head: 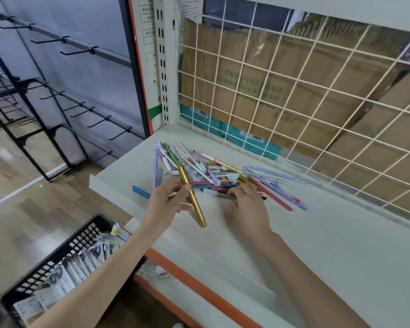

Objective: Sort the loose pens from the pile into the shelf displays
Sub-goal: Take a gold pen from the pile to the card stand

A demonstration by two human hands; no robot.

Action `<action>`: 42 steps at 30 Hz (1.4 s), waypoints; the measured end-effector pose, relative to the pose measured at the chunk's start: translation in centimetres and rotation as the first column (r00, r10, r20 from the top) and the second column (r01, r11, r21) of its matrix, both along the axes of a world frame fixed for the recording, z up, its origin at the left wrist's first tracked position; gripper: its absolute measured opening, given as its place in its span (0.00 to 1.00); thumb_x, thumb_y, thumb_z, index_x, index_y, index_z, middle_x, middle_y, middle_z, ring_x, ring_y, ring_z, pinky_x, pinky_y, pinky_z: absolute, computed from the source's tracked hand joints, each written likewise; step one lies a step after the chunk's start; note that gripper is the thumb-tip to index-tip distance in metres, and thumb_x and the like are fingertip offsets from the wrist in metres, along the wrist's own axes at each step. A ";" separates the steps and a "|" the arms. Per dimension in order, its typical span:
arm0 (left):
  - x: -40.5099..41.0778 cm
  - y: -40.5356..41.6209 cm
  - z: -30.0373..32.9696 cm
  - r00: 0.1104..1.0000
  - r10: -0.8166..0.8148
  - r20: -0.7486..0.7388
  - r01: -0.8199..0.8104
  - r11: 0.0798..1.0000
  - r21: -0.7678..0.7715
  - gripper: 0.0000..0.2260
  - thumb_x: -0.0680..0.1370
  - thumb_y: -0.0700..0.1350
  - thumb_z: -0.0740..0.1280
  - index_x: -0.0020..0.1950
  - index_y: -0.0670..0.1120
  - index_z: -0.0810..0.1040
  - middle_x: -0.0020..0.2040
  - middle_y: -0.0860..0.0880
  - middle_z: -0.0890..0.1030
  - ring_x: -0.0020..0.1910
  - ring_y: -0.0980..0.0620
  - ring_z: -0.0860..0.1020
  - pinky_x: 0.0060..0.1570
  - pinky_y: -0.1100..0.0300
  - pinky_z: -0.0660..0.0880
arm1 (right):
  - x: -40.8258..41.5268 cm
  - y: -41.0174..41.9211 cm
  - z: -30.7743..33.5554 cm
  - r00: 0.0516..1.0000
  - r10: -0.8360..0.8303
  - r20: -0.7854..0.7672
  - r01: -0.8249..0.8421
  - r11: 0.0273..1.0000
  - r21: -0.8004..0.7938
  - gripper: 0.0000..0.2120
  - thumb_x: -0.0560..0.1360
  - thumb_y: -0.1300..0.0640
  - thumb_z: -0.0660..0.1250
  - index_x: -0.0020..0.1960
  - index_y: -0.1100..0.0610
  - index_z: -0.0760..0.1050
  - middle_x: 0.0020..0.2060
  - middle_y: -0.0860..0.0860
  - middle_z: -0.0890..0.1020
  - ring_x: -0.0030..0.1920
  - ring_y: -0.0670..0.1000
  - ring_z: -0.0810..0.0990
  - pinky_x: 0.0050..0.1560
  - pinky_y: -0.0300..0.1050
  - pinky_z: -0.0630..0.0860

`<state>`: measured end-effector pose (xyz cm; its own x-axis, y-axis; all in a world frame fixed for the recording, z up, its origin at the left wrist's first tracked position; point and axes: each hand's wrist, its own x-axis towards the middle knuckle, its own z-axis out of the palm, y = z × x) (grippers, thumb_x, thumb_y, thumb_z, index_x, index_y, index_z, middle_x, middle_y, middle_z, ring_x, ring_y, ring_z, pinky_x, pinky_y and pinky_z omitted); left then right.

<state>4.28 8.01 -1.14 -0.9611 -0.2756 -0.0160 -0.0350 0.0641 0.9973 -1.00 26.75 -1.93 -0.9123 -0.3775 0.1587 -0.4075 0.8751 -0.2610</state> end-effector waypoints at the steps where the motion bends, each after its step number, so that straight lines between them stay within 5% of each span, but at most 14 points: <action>1: 0.0 -0.2 0.0 1.000 -0.007 0.011 0.007 1.000 -0.017 0.04 0.77 0.42 0.64 0.49 0.50 0.77 0.43 0.43 0.81 0.35 0.48 0.83 0.43 0.45 0.78 | -0.2 0.0 0.1 1.000 0.007 -0.006 -0.007 1.000 0.025 0.16 0.76 0.65 0.61 0.63 0.57 0.73 0.60 0.52 0.74 0.63 0.52 0.68 0.64 0.40 0.62; 6: -0.4 -0.8 0.4 0.997 -0.081 0.009 0.081 0.997 -0.021 0.03 0.77 0.42 0.65 0.49 0.47 0.77 0.42 0.45 0.81 0.39 0.46 0.83 0.46 0.38 0.78 | -0.9 -0.1 1.0 0.991 0.047 0.128 -0.060 0.993 0.099 0.12 0.79 0.57 0.60 0.62 0.55 0.73 0.60 0.51 0.73 0.62 0.50 0.70 0.60 0.39 0.65; 10: -1.4 -1.0 1.1 0.990 -0.136 -0.022 0.137 0.989 0.055 0.05 0.77 0.38 0.63 0.52 0.43 0.77 0.42 0.42 0.80 0.38 0.50 0.82 0.42 0.54 0.81 | -0.4 1.1 2.4 0.971 0.003 0.240 0.046 0.979 -0.198 0.10 0.78 0.60 0.62 0.57 0.56 0.77 0.54 0.48 0.78 0.51 0.46 0.74 0.47 0.34 0.65; 14: -2.4 0.4 2.3 0.977 -0.193 -0.086 0.200 0.975 0.092 0.05 0.78 0.37 0.62 0.50 0.42 0.76 0.39 0.45 0.80 0.38 0.53 0.82 0.39 0.58 0.81 | 0.9 3.3 4.2 0.926 -0.048 0.374 0.269 0.779 -0.567 0.08 0.76 0.64 0.64 0.43 0.52 0.75 0.34 0.43 0.77 0.35 0.43 0.75 0.43 0.40 0.73; 18: -3.8 4.3 3.3 0.954 -0.272 -0.127 0.292 0.938 0.184 0.06 0.78 0.37 0.61 0.51 0.46 0.76 0.38 0.49 0.82 0.40 0.52 0.83 0.38 0.57 0.81 | 3.3 6.3 5.7 0.879 0.016 0.476 0.407 0.494 -0.768 0.06 0.75 0.71 0.64 0.46 0.61 0.76 0.35 0.55 0.78 0.33 0.49 0.79 0.36 0.39 0.78; 23: -3.6 11.5 3.7 0.906 -0.409 -0.107 0.422 0.881 0.215 0.07 0.78 0.37 0.62 0.54 0.45 0.73 0.40 0.45 0.82 0.39 0.49 0.82 0.38 0.57 0.81 | 6.9 11.9 6.1 0.859 -0.110 0.500 0.506 0.335 -0.795 0.10 0.73 0.71 0.65 0.52 0.62 0.76 0.40 0.58 0.79 0.37 0.57 0.82 0.39 0.44 0.80; 38: 5.8 35.9 4.6 0.791 -0.597 -0.131 0.612 0.777 0.149 0.13 0.78 0.38 0.63 0.63 0.42 0.71 0.45 0.39 0.82 0.37 0.52 0.82 0.35 0.61 0.80 | 19.3 34.3 6.1 0.864 -0.330 0.381 0.448 0.155 -0.881 0.10 0.74 0.71 0.65 0.50 0.60 0.78 0.39 0.58 0.79 0.37 0.54 0.82 0.39 0.45 0.79; 42: 9.1 43.7 4.3 0.750 -0.653 -0.107 0.662 0.740 0.122 0.15 0.78 0.38 0.63 0.65 0.41 0.70 0.46 0.38 0.82 0.42 0.46 0.82 0.37 0.59 0.80 | 22.6 42.7 6.8 0.839 -0.412 0.356 0.436 0.117 -0.892 0.10 0.74 0.71 0.65 0.51 0.60 0.77 0.38 0.57 0.79 0.37 0.54 0.82 0.39 0.45 0.80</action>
<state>13.38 51.73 3.15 -0.9030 0.4264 0.0533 0.0156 -0.0914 0.9957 21.58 69.47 4.83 -0.8781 0.4751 0.0558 -0.0449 0.0343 -0.9984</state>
